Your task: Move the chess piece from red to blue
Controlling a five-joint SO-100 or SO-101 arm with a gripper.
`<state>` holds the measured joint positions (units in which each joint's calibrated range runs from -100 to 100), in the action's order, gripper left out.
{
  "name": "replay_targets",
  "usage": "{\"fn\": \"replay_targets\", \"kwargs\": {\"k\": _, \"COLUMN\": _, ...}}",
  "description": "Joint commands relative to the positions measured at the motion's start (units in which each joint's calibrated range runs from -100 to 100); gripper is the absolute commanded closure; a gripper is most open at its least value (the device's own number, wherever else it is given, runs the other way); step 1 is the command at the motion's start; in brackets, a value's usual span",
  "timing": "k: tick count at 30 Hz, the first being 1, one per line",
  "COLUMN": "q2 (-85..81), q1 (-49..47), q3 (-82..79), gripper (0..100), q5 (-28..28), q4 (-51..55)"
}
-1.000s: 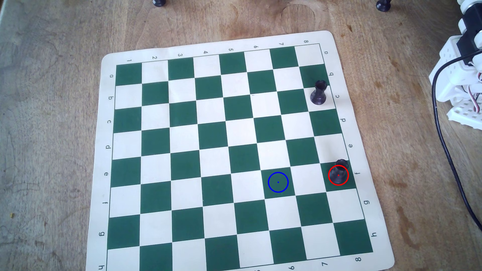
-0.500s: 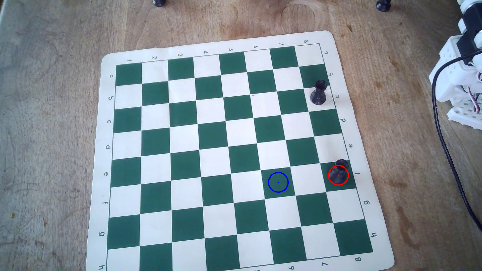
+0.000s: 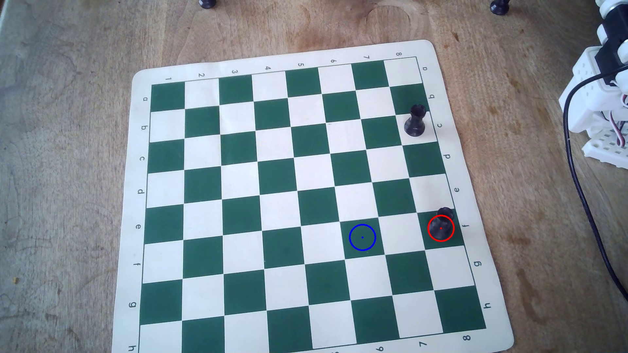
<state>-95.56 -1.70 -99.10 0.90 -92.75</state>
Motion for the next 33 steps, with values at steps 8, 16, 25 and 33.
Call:
{"fn": "replay_targets", "kwargs": {"k": 8, "q2": -0.2, "q1": -0.5, "q3": -0.9, "gripper": 64, "q5": 5.5, "q4": 33.9}}
{"fn": "replay_targets", "kwargs": {"k": 16, "q2": -0.2, "q1": 12.9, "q3": 19.2, "gripper": 61, "q5": -1.3, "q4": 95.5}}
{"fn": "replay_targets", "kwargs": {"k": 25, "q2": 3.9, "q1": 6.0, "q3": 43.0, "gripper": 61, "q5": -1.1, "q4": 157.3}}
{"fn": "replay_targets", "kwargs": {"k": 33, "q2": 12.8, "q1": -6.0, "q3": 54.4, "gripper": 63, "q5": -5.1, "q4": 180.1}}
